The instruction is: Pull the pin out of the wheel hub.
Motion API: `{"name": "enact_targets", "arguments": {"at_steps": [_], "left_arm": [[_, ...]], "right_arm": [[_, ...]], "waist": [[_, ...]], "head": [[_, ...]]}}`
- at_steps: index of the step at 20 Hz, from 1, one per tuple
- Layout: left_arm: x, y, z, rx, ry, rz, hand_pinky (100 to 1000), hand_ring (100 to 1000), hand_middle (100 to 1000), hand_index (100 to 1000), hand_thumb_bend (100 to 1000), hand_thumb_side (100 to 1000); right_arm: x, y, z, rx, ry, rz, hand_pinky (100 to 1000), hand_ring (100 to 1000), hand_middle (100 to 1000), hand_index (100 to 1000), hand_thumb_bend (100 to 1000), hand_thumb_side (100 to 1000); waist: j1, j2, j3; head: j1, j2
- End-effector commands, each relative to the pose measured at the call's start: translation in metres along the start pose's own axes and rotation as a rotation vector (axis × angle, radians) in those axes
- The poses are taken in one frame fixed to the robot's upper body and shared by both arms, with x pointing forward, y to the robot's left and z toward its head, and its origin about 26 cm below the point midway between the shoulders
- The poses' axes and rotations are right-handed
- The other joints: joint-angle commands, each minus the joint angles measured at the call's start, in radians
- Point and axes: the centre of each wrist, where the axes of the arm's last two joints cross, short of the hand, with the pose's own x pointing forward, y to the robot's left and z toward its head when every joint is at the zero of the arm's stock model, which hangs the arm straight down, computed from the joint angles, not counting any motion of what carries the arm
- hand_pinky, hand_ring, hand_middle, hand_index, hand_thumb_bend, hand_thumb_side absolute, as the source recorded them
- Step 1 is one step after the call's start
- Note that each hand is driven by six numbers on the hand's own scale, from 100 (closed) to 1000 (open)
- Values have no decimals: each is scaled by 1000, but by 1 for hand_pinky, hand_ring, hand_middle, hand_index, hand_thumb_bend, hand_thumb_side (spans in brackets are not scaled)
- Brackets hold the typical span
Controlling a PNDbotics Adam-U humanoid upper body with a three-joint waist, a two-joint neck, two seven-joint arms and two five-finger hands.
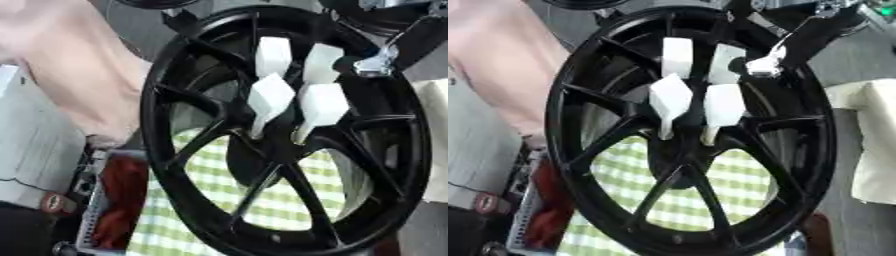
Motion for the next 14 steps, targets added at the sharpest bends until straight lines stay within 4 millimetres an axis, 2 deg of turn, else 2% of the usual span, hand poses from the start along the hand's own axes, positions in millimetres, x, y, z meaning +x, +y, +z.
{"name": "enact_targets", "arguments": {"at_steps": [1, 8, 14], "left_arm": [[6, 0, -3, -9, -21, -8, 995, 717, 652, 858, 100, 781], [6, 1, -4, -9, -22, -2, 995, 717, 652, 858, 100, 779], [7, 0, -5, -11, -22, 2, 996, 717, 652, 858, 100, 779]], "right_arm": [[15, -15, 25, -69, 9, 46, 837, 785, 725, 859, 181, 501], [42, -7, 48, -146, -13, 27, 808, 750, 691, 855, 211, 404], [54, -1, 55, -165, -9, 43, 808, 751, 691, 856, 212, 402]], "waist": [[4, -14, 1], [4, -20, 1], [5, -21, 1]], "head": [[10, -3], [14, -30], [11, -39]]}}
